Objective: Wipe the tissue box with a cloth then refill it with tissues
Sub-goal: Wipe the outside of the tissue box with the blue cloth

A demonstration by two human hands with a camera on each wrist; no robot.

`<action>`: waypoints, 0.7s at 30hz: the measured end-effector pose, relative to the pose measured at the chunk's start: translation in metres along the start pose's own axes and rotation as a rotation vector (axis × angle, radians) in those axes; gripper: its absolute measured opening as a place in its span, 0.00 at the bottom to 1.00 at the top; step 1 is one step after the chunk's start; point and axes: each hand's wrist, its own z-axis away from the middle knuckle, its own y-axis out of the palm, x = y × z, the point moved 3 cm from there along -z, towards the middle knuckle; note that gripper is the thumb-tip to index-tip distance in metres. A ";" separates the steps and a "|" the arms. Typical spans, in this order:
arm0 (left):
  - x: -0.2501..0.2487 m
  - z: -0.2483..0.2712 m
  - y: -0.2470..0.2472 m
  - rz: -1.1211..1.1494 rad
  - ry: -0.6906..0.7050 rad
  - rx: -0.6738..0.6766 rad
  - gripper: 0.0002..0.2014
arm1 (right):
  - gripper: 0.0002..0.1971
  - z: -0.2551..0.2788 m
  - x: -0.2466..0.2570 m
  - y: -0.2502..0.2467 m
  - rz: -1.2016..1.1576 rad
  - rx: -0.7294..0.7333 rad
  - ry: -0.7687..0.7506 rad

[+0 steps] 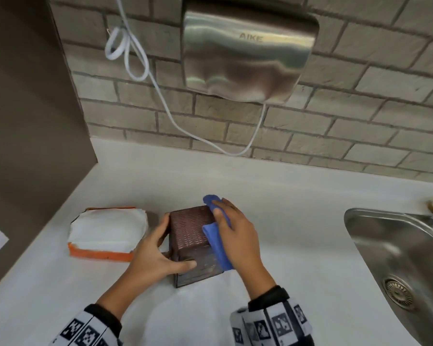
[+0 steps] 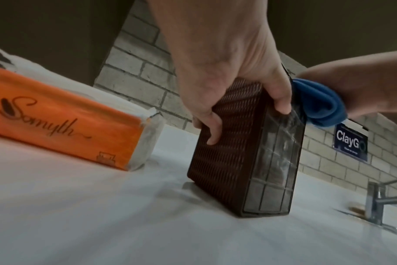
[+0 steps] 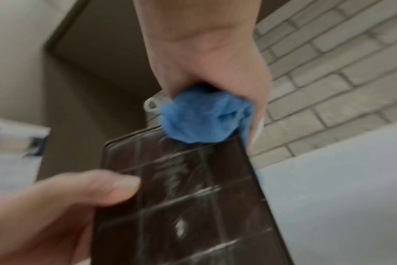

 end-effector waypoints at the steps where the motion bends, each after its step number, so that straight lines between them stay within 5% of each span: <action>1: 0.001 0.001 -0.002 0.039 -0.018 0.009 0.57 | 0.16 0.001 0.000 -0.004 -0.214 0.047 0.044; 5: -0.008 0.013 -0.004 0.219 -0.029 0.090 0.52 | 0.09 0.007 -0.018 -0.009 -0.631 0.143 0.272; 6: -0.012 0.016 -0.006 0.278 -0.022 0.091 0.49 | 0.12 0.011 -0.024 -0.005 -0.671 0.176 0.305; 8: -0.019 0.020 -0.014 0.362 -0.002 0.060 0.47 | 0.34 0.019 -0.037 0.004 -0.776 0.206 0.366; 9: -0.022 0.021 -0.017 0.376 0.004 0.053 0.47 | 0.38 0.022 -0.039 0.005 -0.806 0.215 0.355; 13: -0.028 0.026 -0.017 0.319 0.003 0.128 0.44 | 0.19 0.024 -0.016 -0.005 -0.698 0.202 0.164; 17: -0.036 0.029 -0.015 0.333 0.027 0.147 0.46 | 0.18 0.016 0.019 -0.019 -0.605 0.176 -0.014; 21: -0.049 0.029 -0.030 0.499 0.091 0.102 0.46 | 0.25 0.028 0.001 -0.017 -0.565 0.262 -0.001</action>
